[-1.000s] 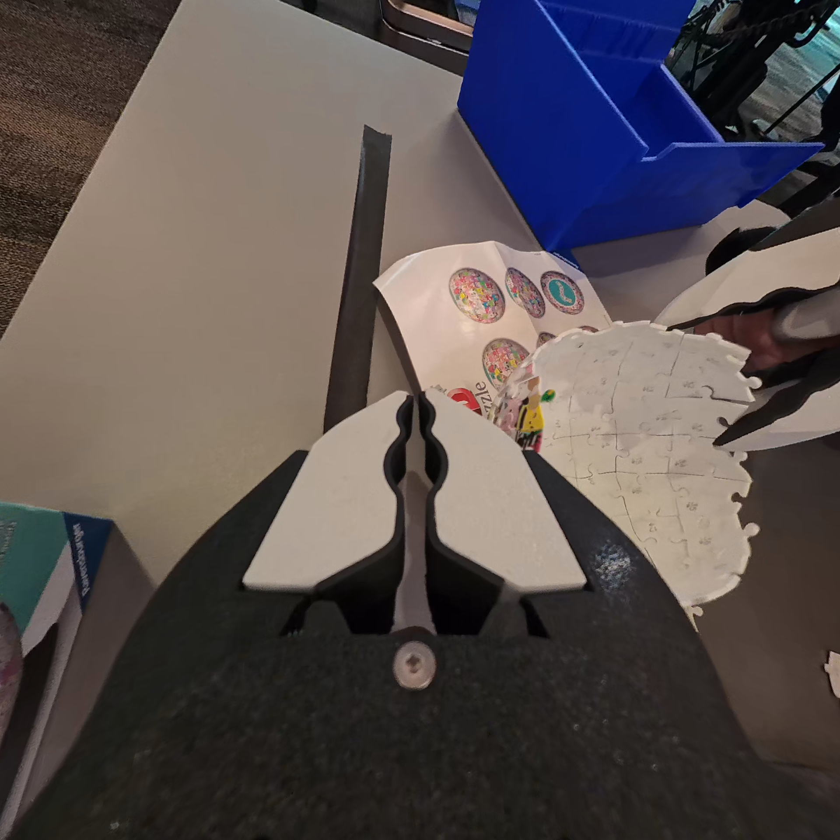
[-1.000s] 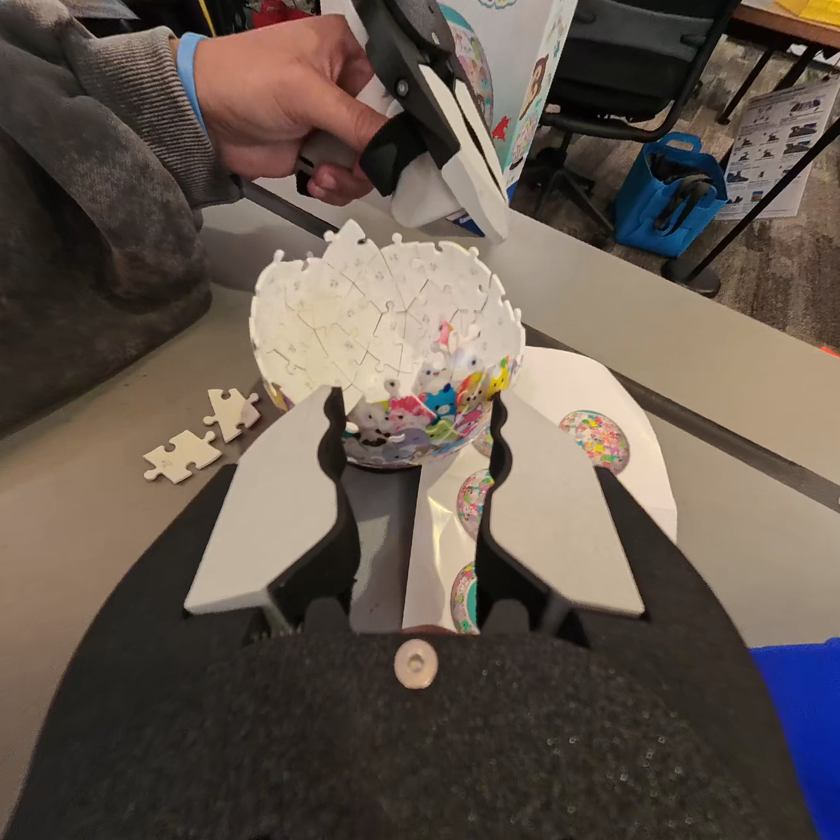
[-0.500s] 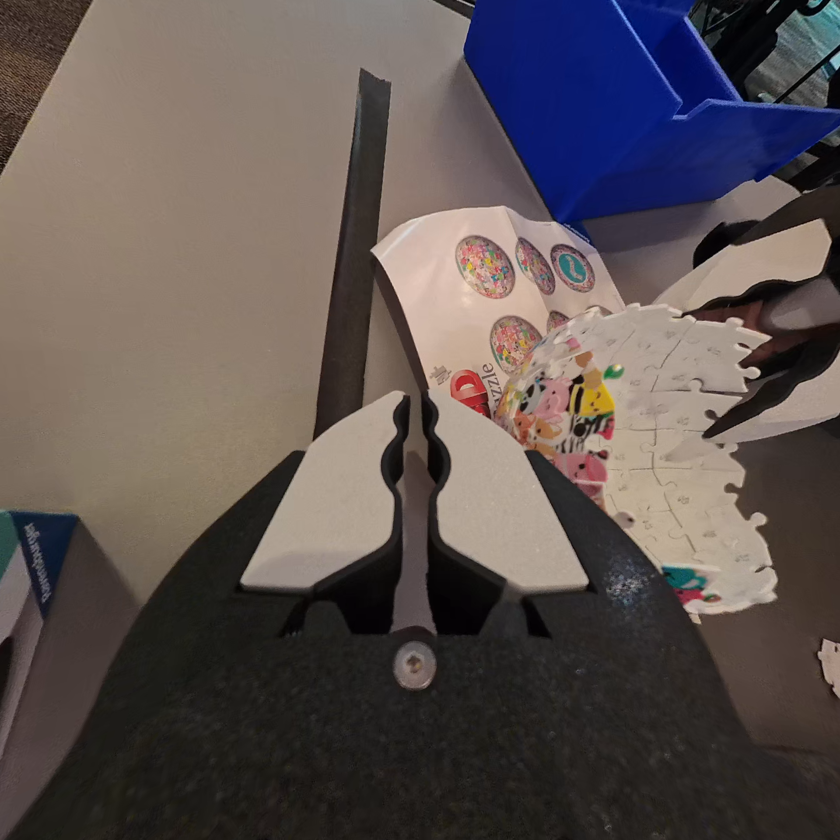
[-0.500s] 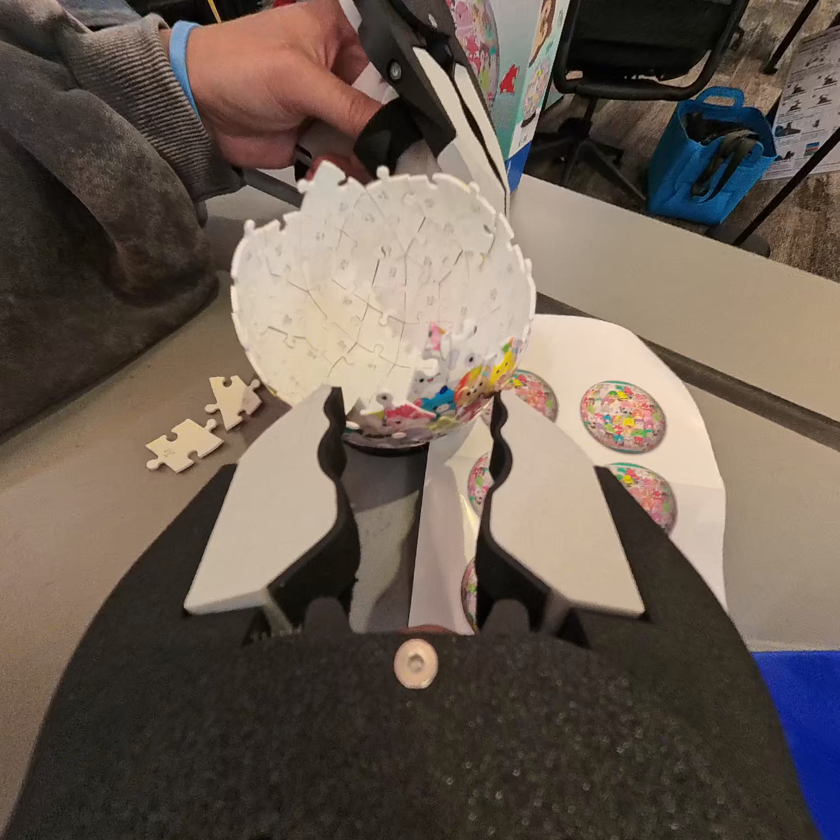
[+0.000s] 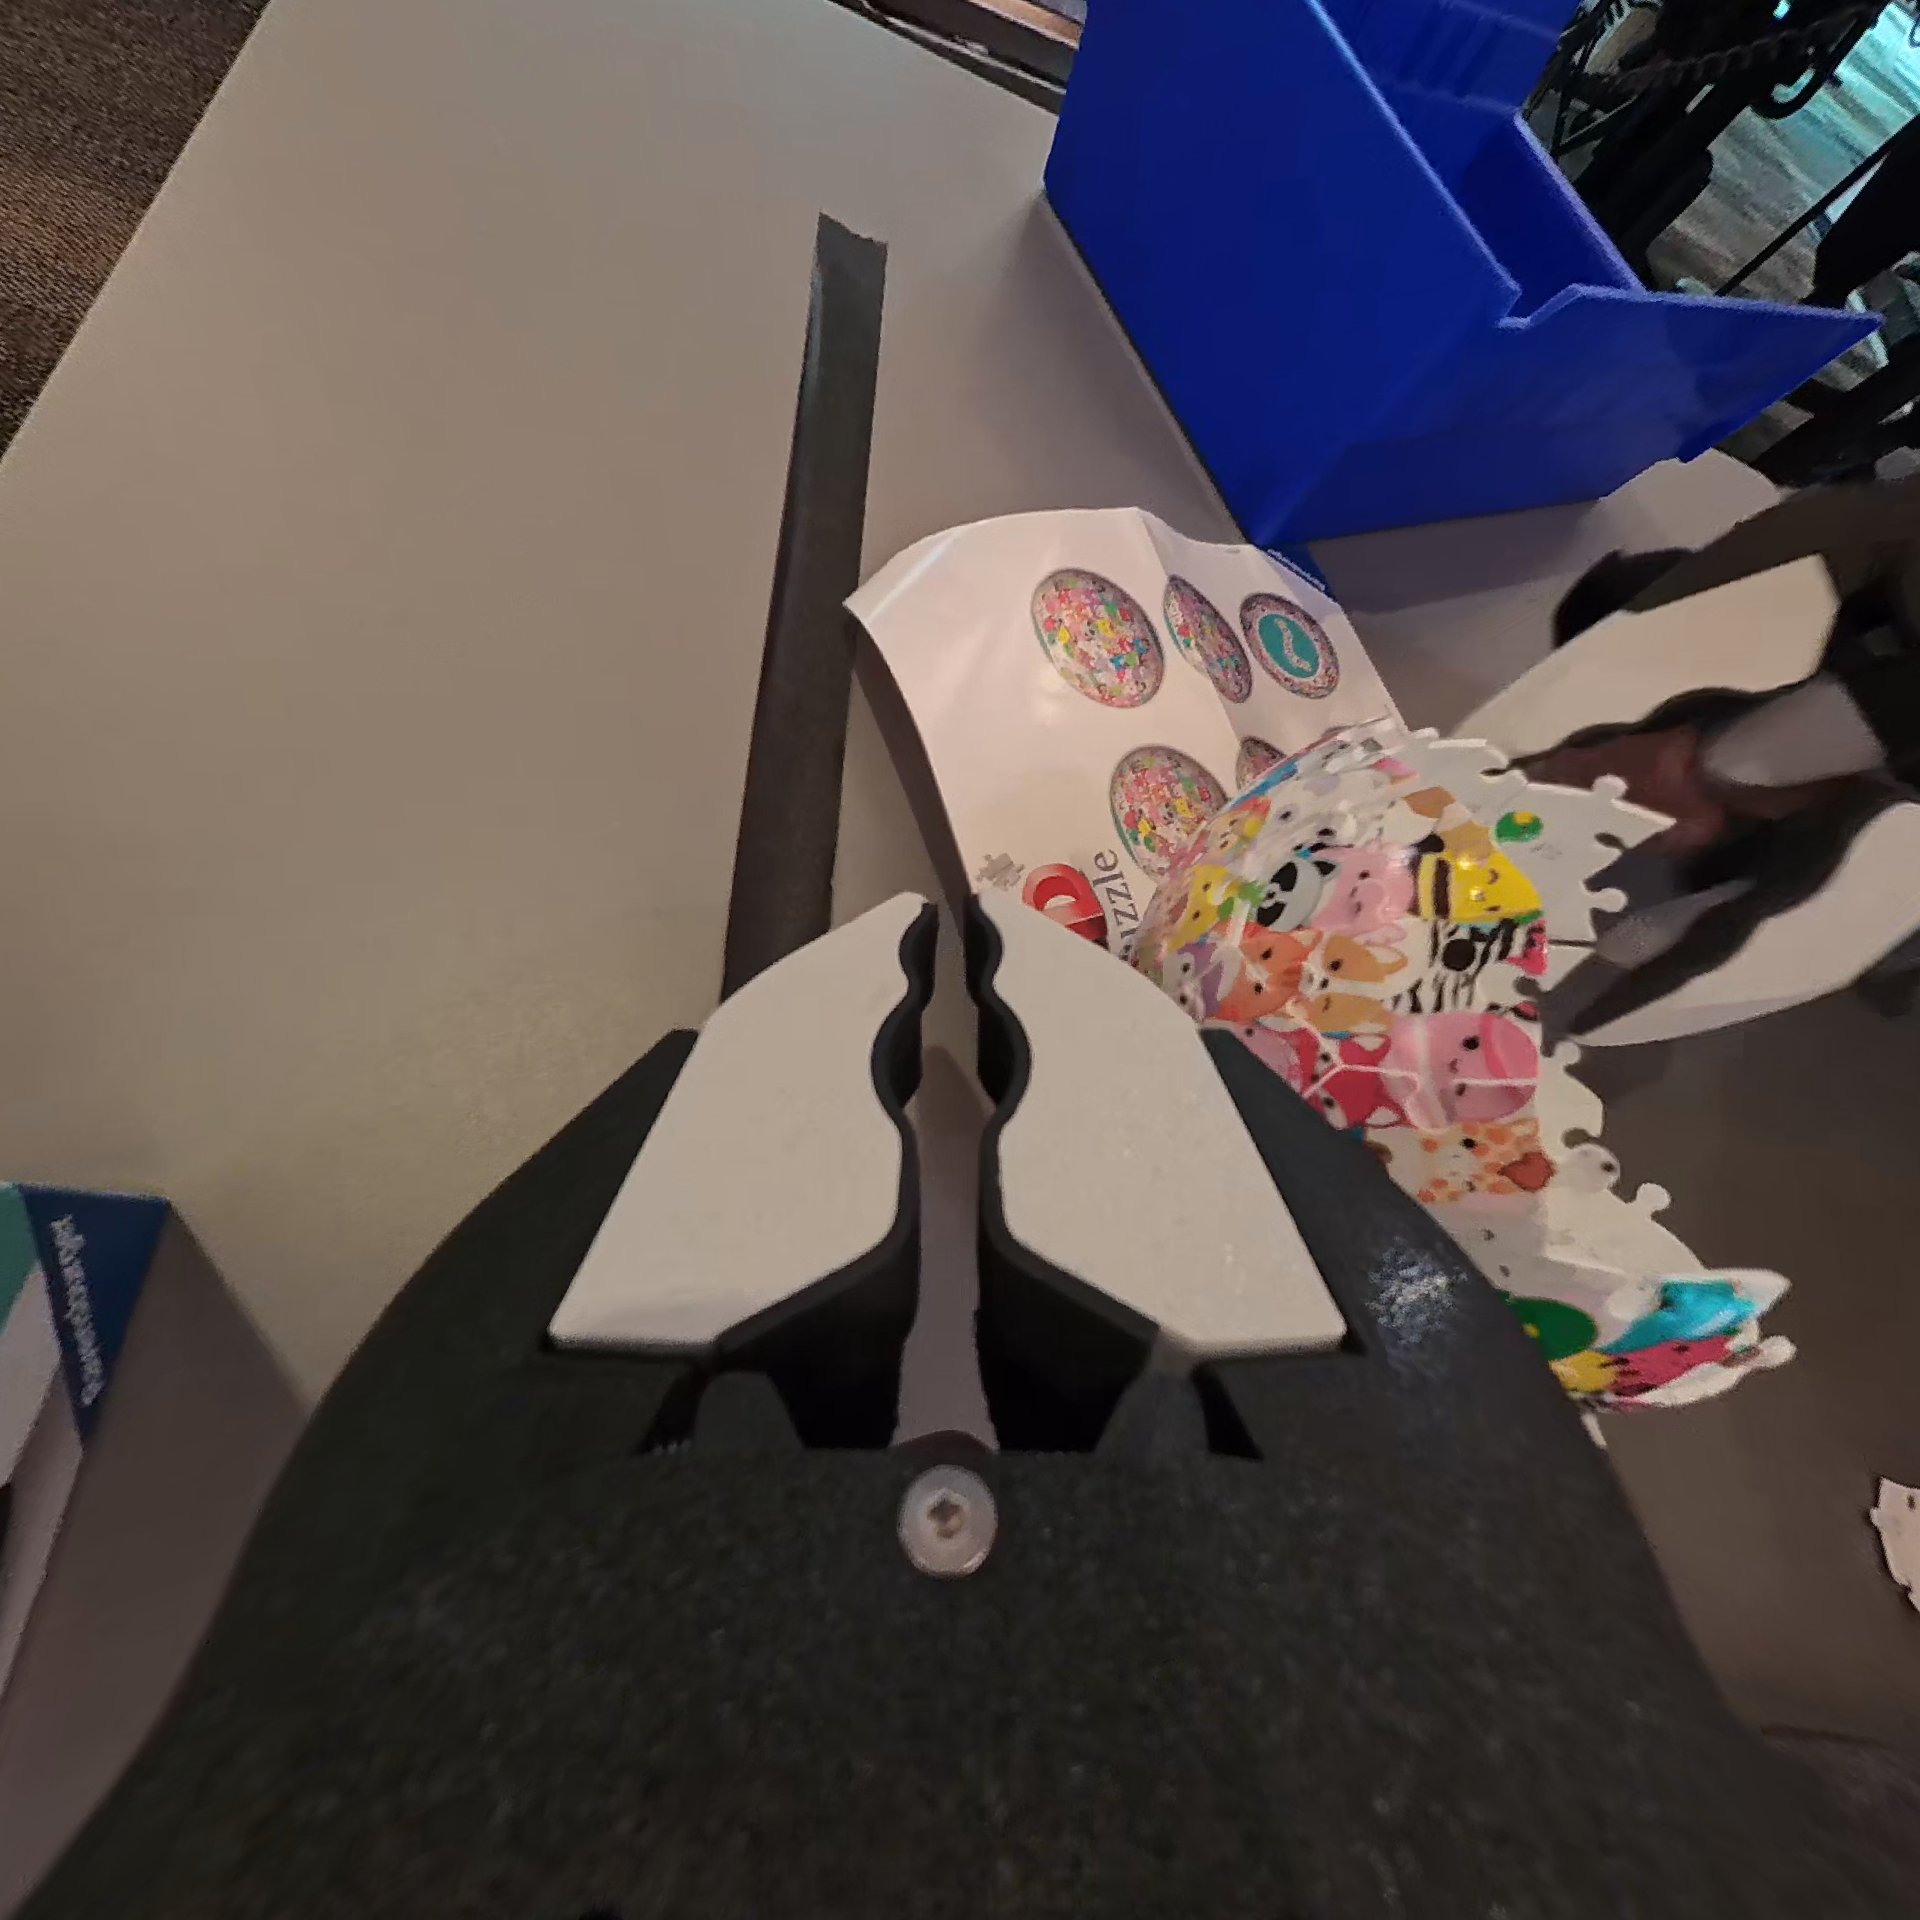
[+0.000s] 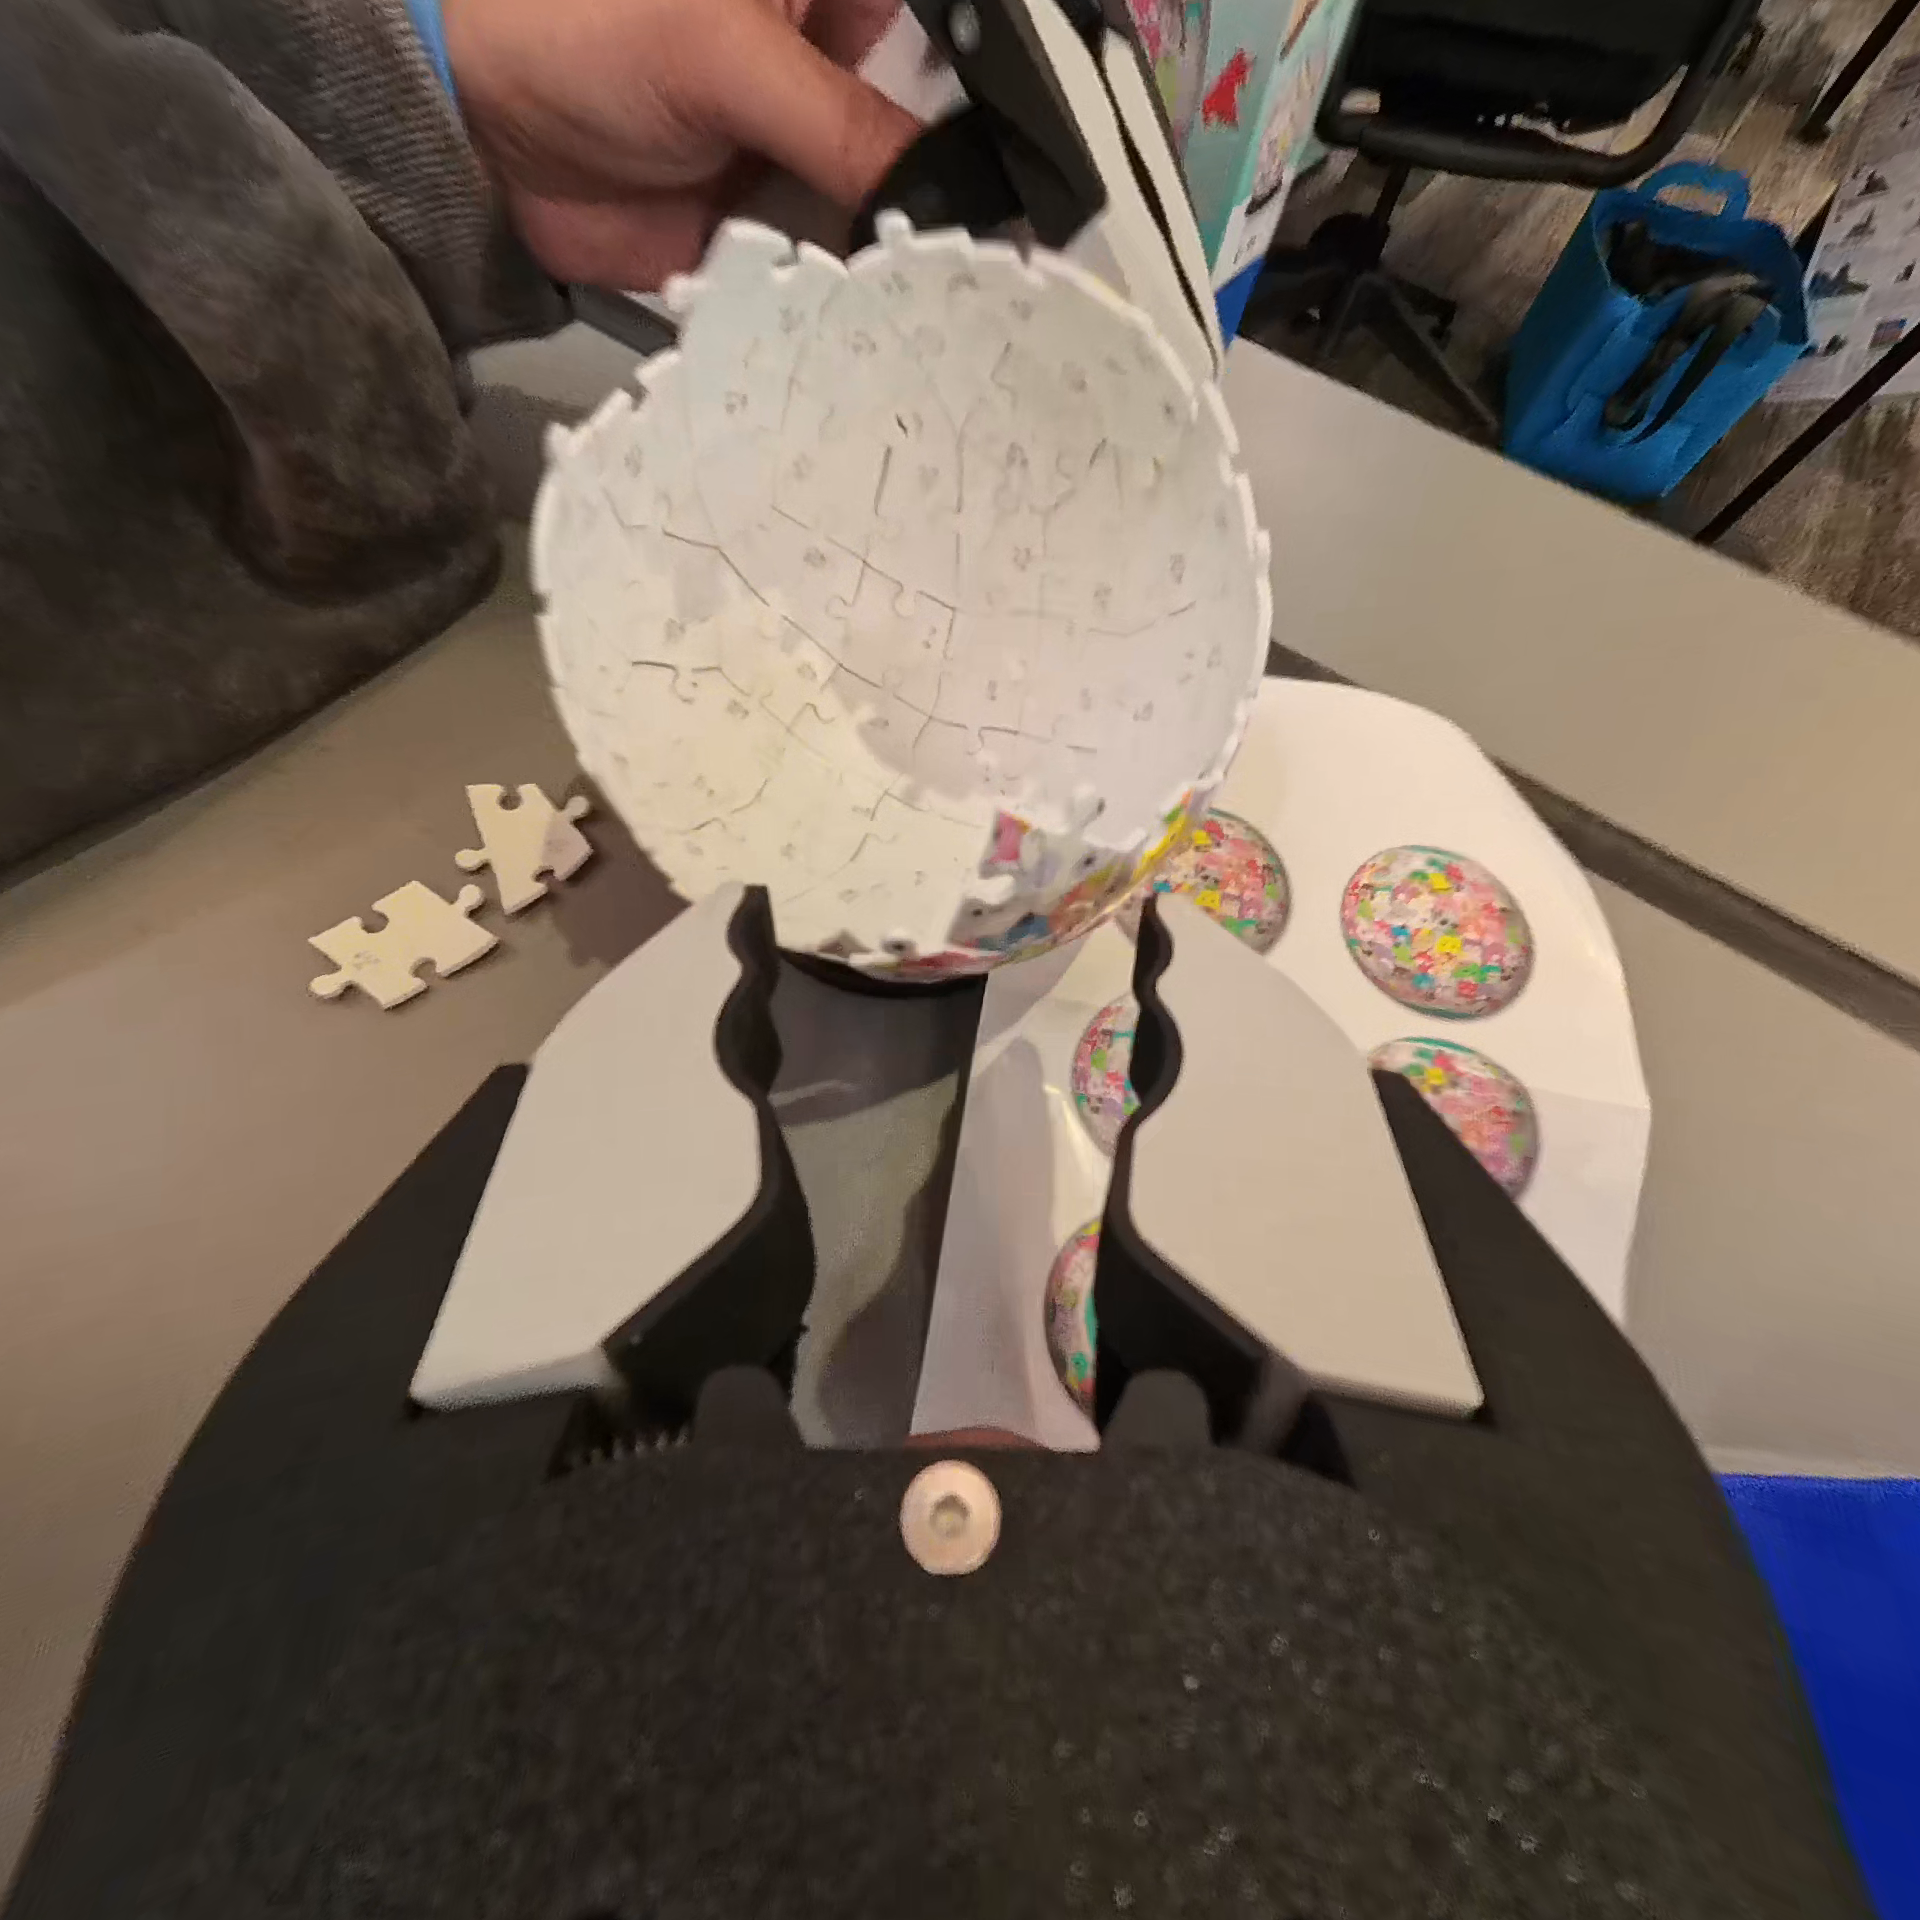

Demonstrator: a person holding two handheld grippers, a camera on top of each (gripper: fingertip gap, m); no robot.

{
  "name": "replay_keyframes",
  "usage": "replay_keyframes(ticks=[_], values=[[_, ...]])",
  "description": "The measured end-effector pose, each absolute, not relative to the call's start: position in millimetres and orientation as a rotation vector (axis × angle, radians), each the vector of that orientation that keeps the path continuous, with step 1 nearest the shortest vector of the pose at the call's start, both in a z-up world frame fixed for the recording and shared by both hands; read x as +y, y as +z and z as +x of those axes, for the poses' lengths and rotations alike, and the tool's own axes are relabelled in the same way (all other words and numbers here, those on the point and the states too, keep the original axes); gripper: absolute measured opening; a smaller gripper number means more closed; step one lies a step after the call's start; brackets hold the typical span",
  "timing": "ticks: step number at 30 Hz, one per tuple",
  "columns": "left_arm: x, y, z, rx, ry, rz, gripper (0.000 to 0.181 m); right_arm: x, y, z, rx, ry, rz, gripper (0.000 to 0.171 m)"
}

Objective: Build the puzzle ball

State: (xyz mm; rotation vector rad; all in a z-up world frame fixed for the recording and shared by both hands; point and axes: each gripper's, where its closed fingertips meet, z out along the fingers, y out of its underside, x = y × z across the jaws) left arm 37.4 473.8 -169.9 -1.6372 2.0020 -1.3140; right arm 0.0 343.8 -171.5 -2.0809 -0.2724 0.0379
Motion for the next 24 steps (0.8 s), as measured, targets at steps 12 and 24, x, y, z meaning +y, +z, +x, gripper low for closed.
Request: replay_keyframes(ticks=[12, 24], values=[[465.7, -176.2, 47.0, 1.964, -1.397, -1.581, 0.004, 348.7, -115.0, 4.3, -0.547, -0.344, -2.122, 0.061], [463.7, -178.8, 49.1, 1.973, -1.356, -1.574, 0.004, 326.3, -152.6, -44.4, -0.497, -0.298, -1.922, 0.03]])
